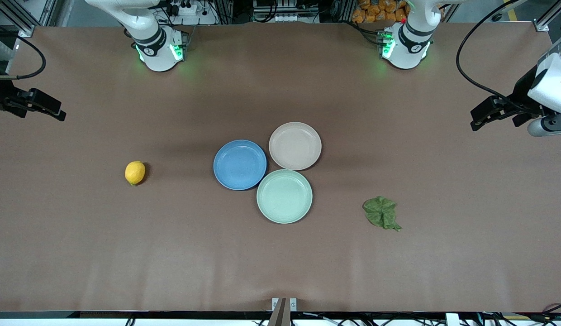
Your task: Pick lemon and lettuce from blue and beige plates
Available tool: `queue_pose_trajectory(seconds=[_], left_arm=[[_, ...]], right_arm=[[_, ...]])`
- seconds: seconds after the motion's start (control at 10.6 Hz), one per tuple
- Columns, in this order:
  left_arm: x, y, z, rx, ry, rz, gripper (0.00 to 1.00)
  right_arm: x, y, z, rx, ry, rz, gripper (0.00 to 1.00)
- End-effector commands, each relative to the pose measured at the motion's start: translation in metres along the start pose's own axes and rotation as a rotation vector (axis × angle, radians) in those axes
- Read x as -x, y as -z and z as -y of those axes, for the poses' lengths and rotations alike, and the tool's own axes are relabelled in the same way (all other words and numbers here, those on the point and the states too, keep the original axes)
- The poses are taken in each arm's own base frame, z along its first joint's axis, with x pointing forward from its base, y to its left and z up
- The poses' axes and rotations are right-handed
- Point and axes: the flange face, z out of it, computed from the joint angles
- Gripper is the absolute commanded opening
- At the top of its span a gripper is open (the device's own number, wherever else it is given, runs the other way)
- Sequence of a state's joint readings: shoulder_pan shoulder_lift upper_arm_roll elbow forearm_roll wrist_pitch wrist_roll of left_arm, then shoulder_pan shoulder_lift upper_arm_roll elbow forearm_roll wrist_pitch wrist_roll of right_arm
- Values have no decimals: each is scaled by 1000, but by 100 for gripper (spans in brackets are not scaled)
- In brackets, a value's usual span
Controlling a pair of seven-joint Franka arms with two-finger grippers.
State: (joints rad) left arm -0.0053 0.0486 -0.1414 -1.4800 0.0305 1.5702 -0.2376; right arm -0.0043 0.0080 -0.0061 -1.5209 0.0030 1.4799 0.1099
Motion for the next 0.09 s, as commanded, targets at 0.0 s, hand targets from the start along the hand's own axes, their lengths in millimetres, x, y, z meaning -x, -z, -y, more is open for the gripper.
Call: queue_pose_trajectory(seconds=[0.0], left_arm=[[-1,-4,-2,19,-22,2,100]], right_arm=[[11,-5,-10,45,-22,-32,100]])
